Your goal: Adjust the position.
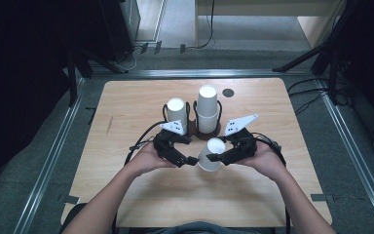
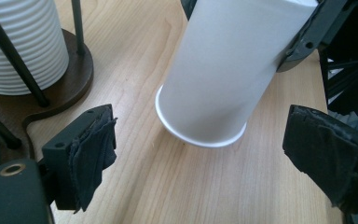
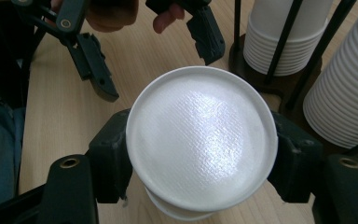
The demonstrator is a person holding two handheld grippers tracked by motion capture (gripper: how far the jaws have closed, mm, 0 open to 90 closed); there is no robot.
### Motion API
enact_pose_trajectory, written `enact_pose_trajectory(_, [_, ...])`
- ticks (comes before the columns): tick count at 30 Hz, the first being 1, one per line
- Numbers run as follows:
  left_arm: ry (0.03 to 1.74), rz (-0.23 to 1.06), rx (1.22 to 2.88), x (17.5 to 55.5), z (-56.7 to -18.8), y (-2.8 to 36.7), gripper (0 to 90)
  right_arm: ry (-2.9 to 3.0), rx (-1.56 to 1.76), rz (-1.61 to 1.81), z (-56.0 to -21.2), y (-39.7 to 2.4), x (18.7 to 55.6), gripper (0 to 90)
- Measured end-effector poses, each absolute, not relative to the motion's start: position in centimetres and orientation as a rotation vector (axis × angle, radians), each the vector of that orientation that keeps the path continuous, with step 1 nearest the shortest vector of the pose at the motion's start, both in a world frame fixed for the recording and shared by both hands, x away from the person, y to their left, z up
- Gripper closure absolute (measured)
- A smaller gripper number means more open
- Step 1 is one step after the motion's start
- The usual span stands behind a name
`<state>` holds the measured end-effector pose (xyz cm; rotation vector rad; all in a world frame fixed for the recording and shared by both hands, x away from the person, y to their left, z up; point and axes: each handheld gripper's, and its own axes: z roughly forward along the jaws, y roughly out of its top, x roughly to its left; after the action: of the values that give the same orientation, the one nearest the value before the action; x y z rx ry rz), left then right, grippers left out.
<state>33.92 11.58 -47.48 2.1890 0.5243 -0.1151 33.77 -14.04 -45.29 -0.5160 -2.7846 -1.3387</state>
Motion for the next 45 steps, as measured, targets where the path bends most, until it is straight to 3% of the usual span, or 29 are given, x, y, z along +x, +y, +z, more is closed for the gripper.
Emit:
enact_pose_trajectory(22, [0.413, -0.153, 2.210, 33.3, -48.3, 10.0, 10.1, -2.690, -0.458, -1.428, -44.1, -12.2, 33.2, 33.5])
enact_pose_trajectory(28, [0.374, -0.136, 2.172, 33.1, -48.1, 10.0, 14.5, -2.617, -0.465, -1.478, -43.8, -12.2, 33.4, 33.5])
enact_pose_trajectory(32, [0.322, -0.112, 2.160, 32.9, -47.9, 10.2, 23.7, -2.593, -0.479, -1.487, -43.8, -12.2, 33.5, 33.6])
enact_pose_trajectory(38, [0.291, -0.122, 2.203, 33.1, -48.2, 10.0, 29.0, -2.623, -0.471, -1.434, -44.1, -12.2, 33.5, 33.5])
enact_pose_trajectory(45, [0.346, -0.151, 2.208, 33.6, -47.9, 10.4, 29.5, -2.635, -0.483, -1.392, -44.2, -12.5, 33.6, 21.7])
